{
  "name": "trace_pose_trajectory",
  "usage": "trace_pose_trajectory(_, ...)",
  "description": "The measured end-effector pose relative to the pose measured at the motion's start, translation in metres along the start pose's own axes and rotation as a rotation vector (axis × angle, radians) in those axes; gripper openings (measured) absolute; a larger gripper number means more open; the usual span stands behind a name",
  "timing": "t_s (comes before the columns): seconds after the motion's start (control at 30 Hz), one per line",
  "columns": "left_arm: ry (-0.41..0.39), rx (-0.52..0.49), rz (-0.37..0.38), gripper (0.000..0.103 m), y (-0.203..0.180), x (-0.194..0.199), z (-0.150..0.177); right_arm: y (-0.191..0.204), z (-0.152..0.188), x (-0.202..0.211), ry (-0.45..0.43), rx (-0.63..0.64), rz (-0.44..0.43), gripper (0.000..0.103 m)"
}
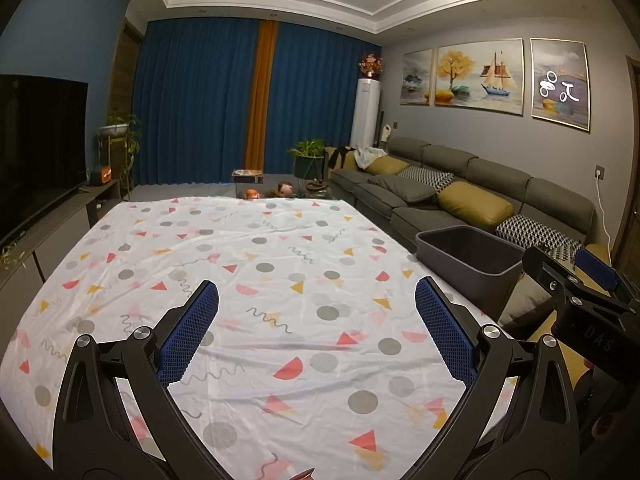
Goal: Collect trash
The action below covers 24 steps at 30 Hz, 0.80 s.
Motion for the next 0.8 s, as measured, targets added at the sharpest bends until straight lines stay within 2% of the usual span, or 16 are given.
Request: trace_pose_trajectory(0.8,0.002,-0.002,-0.001,0.097,0.0002,-0.0002,-0.0026,-0.0010,-0.0051,0.0000,0.000,-0.003,-0.001,0.098)
Point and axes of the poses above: each gripper's, at about its wrist camera, not at the fingertips, and x roughly against the way its jaws point, y to its left, z to its underside, the point moved 5 cm from there along -x, roughly the way its jaws point, and after that the axes turned 1 degree about -z, right-handed, at the moved point
